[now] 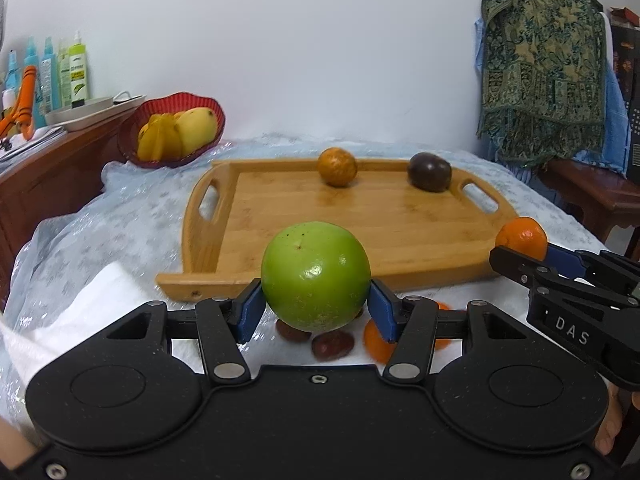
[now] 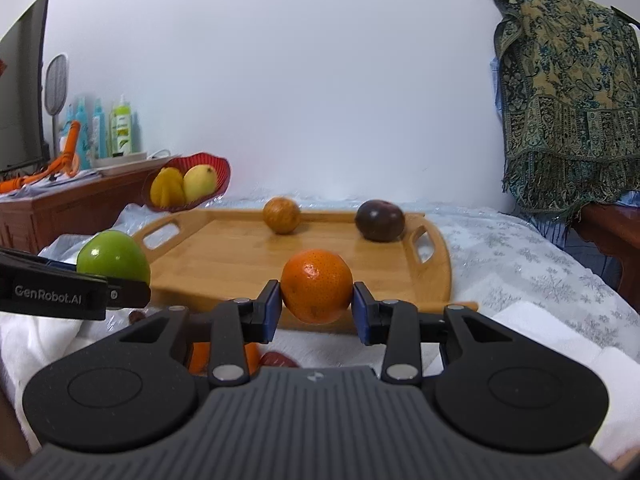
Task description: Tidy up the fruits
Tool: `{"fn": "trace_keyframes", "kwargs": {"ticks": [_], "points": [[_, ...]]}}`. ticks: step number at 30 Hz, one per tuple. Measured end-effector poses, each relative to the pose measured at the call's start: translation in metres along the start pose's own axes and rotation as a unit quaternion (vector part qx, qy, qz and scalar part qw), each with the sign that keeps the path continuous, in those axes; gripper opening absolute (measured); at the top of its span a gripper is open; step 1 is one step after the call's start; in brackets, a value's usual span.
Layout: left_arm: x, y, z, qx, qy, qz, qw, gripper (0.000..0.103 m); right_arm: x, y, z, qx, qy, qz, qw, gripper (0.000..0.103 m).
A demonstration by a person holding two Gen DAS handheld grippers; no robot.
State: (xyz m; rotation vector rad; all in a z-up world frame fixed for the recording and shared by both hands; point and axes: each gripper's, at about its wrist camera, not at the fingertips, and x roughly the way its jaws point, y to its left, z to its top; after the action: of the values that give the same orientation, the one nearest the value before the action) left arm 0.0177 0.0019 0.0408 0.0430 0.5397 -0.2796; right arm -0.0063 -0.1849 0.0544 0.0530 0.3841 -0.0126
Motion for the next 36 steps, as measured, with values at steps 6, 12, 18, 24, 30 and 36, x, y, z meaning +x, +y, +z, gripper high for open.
{"fn": "trace_keyframes", "kwargs": {"ticks": [6,12,18,24,30,36], "points": [[0.009,-0.008,0.014,0.004,-0.004,-0.016,0.9999,0.053,0.01,-0.013,0.009,0.009,-0.007,-0.003,1.0,0.041],[0.024,-0.019,0.029,0.004,-0.004,-0.032,0.9995,0.053,0.024,-0.024,0.019,0.012,-0.009,-0.008,1.0,0.041],[0.042,-0.028,0.043,0.001,-0.001,-0.042,0.9991,0.053,0.043,-0.041,0.031,0.027,-0.004,-0.016,0.999,0.042],[0.062,-0.034,0.055,0.001,0.002,-0.044,0.999,0.053,0.063,-0.055,0.039,0.041,0.007,-0.021,0.999,0.042],[0.083,-0.037,0.064,-0.001,0.007,-0.042,0.9991,0.053,0.083,-0.065,0.044,0.051,0.02,-0.021,0.998,0.042],[0.102,-0.04,0.074,-0.004,0.011,-0.039,0.9992,0.053,0.099,-0.071,0.048,0.058,0.034,-0.016,0.998,0.042]]}}
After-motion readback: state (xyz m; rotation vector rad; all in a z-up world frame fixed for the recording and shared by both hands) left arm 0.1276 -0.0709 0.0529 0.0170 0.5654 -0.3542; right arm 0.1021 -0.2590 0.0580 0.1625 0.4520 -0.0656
